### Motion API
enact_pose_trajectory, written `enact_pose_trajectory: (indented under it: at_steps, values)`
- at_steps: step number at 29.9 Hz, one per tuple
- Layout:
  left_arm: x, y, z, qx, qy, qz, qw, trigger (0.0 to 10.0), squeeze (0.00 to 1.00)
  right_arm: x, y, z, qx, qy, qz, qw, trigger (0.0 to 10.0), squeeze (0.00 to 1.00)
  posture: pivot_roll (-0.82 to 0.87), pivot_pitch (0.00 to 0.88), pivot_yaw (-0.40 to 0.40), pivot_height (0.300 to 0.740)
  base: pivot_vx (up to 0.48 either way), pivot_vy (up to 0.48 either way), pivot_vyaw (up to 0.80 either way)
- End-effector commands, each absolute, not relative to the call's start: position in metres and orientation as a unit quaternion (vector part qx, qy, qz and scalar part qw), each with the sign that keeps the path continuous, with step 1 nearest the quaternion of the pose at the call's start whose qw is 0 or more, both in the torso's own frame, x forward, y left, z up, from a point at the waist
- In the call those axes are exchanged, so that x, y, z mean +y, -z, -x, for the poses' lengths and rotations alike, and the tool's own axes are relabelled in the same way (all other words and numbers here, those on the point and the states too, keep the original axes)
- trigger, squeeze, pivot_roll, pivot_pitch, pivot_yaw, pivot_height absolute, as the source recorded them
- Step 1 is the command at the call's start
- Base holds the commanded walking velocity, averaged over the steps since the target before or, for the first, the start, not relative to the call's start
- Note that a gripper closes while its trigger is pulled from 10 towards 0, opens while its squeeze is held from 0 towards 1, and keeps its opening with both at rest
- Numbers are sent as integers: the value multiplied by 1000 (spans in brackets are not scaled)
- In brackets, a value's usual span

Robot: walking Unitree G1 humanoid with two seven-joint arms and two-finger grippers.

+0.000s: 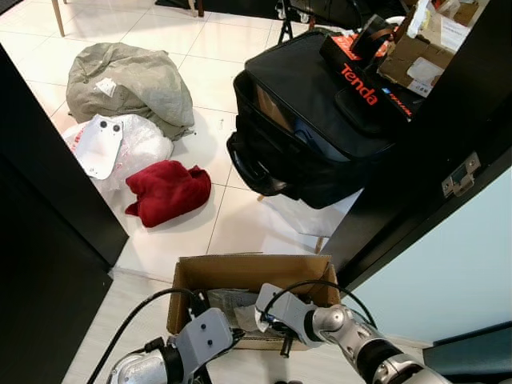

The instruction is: Clean up the room

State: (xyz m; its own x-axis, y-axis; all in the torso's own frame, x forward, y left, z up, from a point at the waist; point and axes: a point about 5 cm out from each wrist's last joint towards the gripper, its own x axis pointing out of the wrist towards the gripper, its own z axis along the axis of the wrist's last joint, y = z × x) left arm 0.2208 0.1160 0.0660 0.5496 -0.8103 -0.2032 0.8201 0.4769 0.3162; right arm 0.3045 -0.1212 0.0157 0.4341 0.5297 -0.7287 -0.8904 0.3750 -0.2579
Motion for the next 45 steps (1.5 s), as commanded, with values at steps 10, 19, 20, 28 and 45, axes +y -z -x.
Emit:
enact_pose_trajectory:
  at_steps: [10,19,20,28,45]
  values:
    - [115,-59,-215,30,488,-198,850,10000,0,-125,-12,-303,277,-449,348,775,10000,0,50,337,-33,740,0,0,0]
    - [117,-59,-219,31,477,-205,854,10000,0,-127,-14,-306,267,-434,356,783,10000,0,52,329,-29,740,0,0,0]
    - [117,-59,-219,31,477,-205,854,10000,0,-127,-14,-306,267,-434,356,783,10000,0,52,329,-29,740,0,0,0]
    - [144,-45,-260,106,207,-121,965,10000,0,-135,-35,-327,198,-235,185,933,10000,0,44,165,-6,740,0,0,0]
    - [136,-28,-271,165,62,-45,983,10000,0,-161,-17,-290,163,-53,-6,985,10000,0,2,40,31,740,0,0,0]
